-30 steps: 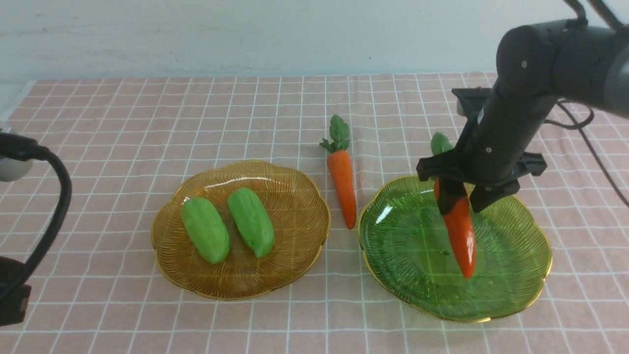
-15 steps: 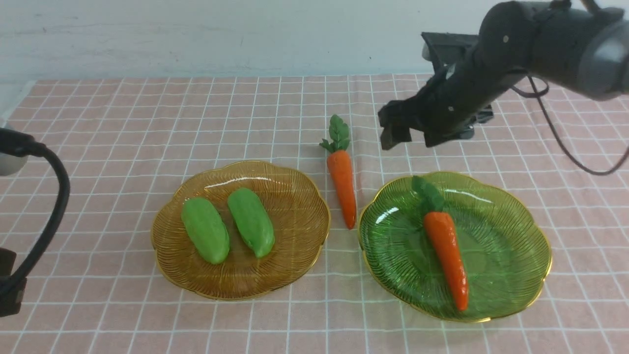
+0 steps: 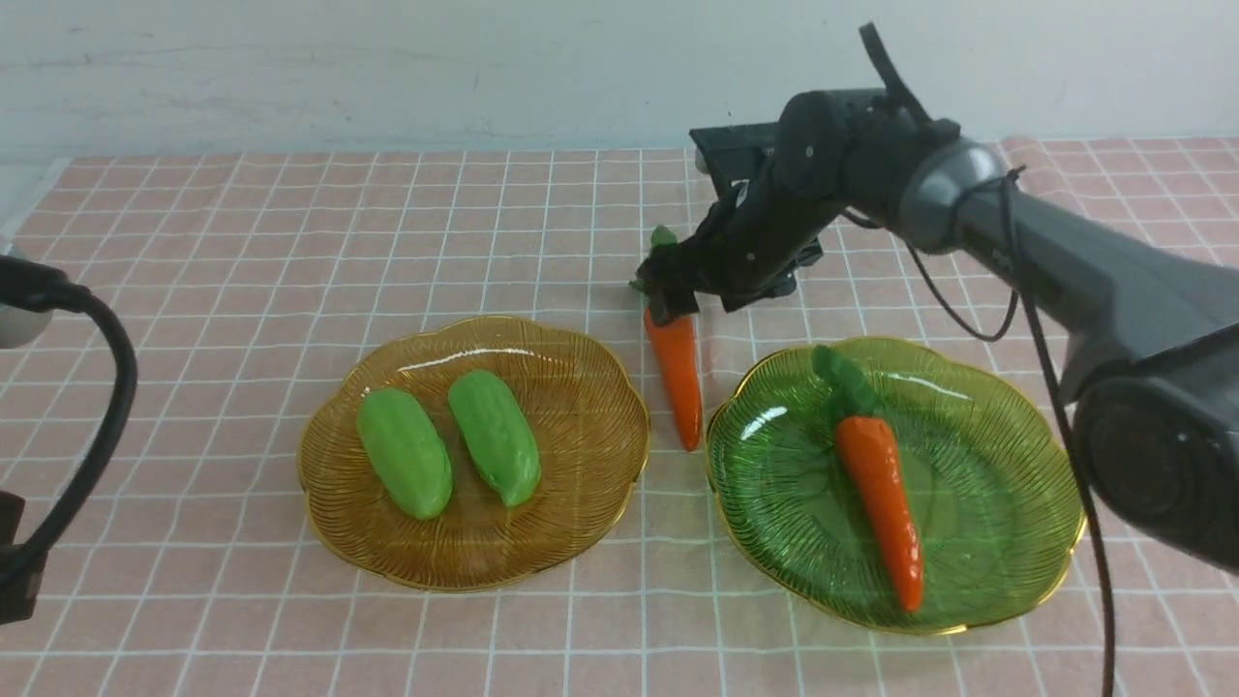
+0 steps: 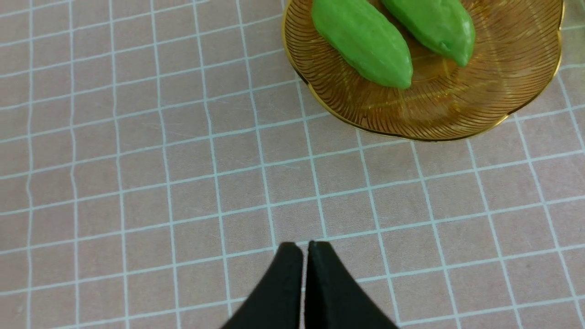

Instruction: Put different types of vegetables on the plate.

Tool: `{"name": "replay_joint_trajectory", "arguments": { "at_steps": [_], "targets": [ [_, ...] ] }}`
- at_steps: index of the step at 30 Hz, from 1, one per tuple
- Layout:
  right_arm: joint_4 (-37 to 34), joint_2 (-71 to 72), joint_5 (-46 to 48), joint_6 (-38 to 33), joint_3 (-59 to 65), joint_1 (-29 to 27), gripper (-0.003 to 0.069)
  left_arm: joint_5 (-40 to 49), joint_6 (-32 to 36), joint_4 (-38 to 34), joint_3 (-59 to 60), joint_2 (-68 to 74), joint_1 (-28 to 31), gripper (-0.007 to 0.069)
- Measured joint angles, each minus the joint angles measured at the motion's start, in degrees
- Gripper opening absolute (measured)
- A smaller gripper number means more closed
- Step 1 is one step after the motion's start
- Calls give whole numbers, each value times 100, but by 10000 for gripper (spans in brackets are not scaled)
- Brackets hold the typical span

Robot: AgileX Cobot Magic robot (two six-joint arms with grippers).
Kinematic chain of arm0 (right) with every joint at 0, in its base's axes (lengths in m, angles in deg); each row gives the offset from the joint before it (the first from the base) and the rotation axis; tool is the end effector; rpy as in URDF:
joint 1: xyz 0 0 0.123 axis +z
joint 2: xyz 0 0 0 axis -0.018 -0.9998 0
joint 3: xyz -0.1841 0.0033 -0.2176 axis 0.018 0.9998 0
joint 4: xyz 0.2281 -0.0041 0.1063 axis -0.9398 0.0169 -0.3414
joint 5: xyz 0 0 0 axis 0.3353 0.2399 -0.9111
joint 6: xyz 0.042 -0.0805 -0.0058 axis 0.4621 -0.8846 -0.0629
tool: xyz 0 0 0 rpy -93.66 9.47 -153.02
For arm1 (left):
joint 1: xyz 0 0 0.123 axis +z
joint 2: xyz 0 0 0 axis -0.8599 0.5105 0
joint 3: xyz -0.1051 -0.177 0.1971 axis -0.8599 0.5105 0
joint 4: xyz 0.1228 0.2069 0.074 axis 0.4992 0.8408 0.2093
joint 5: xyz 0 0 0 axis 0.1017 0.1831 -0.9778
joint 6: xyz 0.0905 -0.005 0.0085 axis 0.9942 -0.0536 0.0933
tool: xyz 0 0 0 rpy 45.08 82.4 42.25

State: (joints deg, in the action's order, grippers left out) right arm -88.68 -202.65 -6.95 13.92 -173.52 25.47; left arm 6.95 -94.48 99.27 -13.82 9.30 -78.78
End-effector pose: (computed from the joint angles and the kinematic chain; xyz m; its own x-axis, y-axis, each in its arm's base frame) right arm 0.4851 0.2394 0.1529 -0.8803 -0.2818 -0.3817 -0.3814 0.8988 0.2162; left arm 0.1160 -0.0260 0.3726 -0.7649 0.1531 -0.6258 0.1541 0.9866 0.0530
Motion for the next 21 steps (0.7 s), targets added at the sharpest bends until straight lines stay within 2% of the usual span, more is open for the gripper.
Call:
{"name": "replay_joint_trajectory", "arguments": {
  "at_steps": [6,13,18,21],
  "targets": [
    [-59,-144,71,12,-181,36,333,113,-105,30,0,0,0,-3],
    [-333,-199,661,68,-1402,40,339,113,-113,30,0,0,0,-3],
    [-429,-136,1307,429,-2714,40,339,118,-118,30,0,0,0,-3],
    [-447,-4,1380,613,-3117,35,339,118,-157,33,0,-36,0,-3]
  ]
}}
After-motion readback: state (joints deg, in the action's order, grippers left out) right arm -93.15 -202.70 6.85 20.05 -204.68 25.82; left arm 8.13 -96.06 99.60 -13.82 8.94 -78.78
